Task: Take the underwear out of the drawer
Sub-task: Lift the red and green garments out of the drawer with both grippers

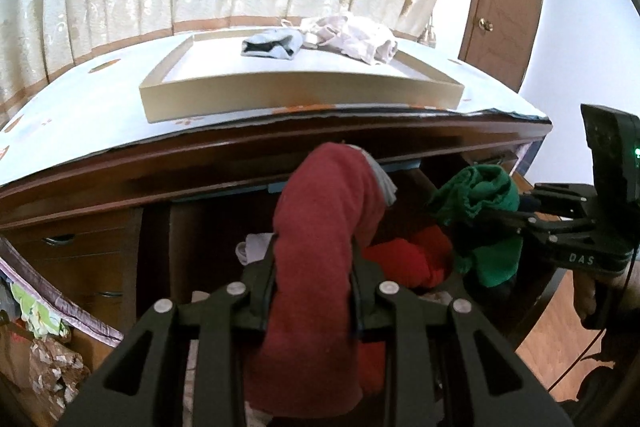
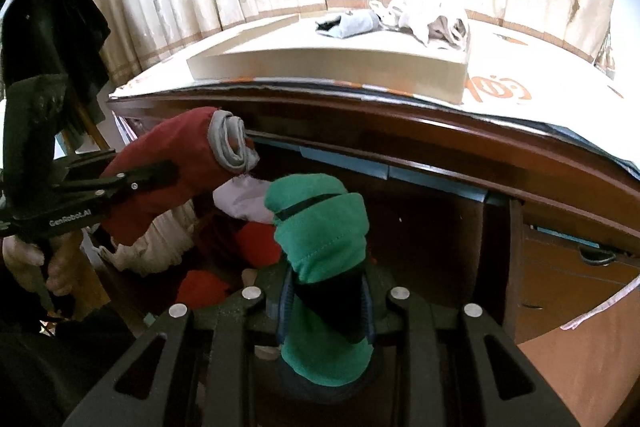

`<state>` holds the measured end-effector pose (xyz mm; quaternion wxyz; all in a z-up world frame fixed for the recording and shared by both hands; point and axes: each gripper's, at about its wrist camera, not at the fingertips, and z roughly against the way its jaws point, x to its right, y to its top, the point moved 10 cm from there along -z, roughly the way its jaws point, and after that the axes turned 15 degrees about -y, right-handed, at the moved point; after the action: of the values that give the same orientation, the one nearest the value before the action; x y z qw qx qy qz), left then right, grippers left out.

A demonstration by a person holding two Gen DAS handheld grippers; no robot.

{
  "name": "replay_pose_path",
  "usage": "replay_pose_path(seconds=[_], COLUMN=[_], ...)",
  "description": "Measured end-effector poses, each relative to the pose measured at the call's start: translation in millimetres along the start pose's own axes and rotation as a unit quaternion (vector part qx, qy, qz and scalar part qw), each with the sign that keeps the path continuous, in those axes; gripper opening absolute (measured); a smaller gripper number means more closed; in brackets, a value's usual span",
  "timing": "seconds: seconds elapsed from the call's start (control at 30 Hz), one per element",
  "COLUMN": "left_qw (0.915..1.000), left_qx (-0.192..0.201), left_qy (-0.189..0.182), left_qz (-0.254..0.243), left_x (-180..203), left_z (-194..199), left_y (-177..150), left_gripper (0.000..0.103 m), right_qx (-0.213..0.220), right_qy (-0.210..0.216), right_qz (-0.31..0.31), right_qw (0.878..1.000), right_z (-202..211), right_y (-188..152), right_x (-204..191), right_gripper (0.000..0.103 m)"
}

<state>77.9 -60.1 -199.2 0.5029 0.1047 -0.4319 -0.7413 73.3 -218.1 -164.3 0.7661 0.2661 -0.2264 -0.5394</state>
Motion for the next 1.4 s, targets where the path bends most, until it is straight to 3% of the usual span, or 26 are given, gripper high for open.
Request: replay_pose_path(seconds=[1.4], left_qw=[0.9910], left_qx=[0.126], left_qy=[0.038], left_qz=[-0.022], left_x=[13.7], left_z=[66.2], left_y=[42.4], left_gripper=[0.026], right_qx=[0.130], right_qy=[-0.002], right_qz=[-0.002], right_qw=[0.992], right_z=[69.1], right_y=[51.7], right_x=[-12.9], right_gripper=[0.029])
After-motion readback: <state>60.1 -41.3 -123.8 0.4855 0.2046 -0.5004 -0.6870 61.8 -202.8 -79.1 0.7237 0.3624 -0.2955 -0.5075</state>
